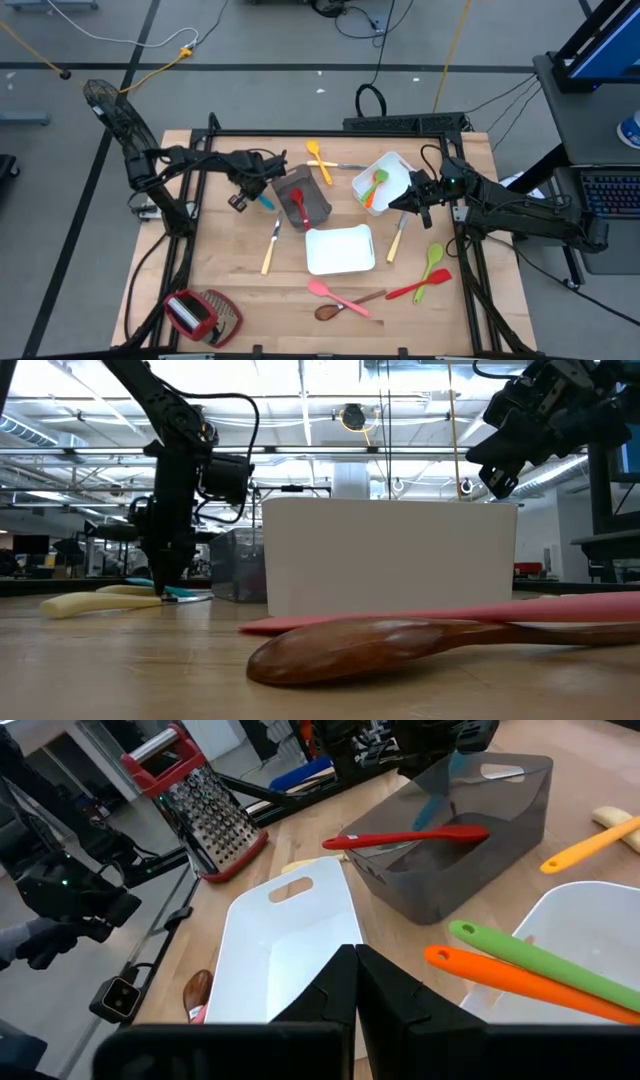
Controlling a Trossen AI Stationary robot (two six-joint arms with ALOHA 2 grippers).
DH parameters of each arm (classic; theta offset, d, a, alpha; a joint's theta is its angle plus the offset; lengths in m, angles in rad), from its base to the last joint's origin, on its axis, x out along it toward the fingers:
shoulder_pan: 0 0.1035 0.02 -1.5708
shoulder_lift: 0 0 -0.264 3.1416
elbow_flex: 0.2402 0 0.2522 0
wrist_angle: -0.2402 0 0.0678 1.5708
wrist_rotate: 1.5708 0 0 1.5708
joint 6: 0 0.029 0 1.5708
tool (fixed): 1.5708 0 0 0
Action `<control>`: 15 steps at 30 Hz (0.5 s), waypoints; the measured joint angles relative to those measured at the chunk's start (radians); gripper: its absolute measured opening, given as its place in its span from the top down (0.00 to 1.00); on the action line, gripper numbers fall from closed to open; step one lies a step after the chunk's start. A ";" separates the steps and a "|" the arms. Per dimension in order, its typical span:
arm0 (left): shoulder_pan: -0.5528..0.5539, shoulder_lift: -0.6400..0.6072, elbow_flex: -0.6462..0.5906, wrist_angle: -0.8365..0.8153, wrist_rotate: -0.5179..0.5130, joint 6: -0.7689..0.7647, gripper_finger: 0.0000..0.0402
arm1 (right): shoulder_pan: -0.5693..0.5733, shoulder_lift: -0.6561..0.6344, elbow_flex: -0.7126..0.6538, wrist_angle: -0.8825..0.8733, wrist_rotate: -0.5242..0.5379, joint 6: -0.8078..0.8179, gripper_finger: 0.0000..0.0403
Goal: Pick & Place Kitchen Items
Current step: Put the blue spatula into the top white bin
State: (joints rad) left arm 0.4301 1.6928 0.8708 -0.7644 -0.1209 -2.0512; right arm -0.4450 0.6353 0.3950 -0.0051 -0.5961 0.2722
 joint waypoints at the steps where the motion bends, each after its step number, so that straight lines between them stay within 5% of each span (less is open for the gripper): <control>1: -0.004 -0.007 0.000 0.001 -0.005 -0.008 0.96 | 0.000 0.000 0.000 0.000 0.000 0.000 1.00; 15: -0.056 -0.232 -0.001 -0.090 -0.114 -0.053 0.96 | 0.000 0.000 0.000 0.000 -0.003 0.000 1.00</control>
State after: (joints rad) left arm 0.3744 1.4608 0.8696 -0.8540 -0.2348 -2.1044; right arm -0.4454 0.6353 0.3950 -0.0051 -0.5987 0.2718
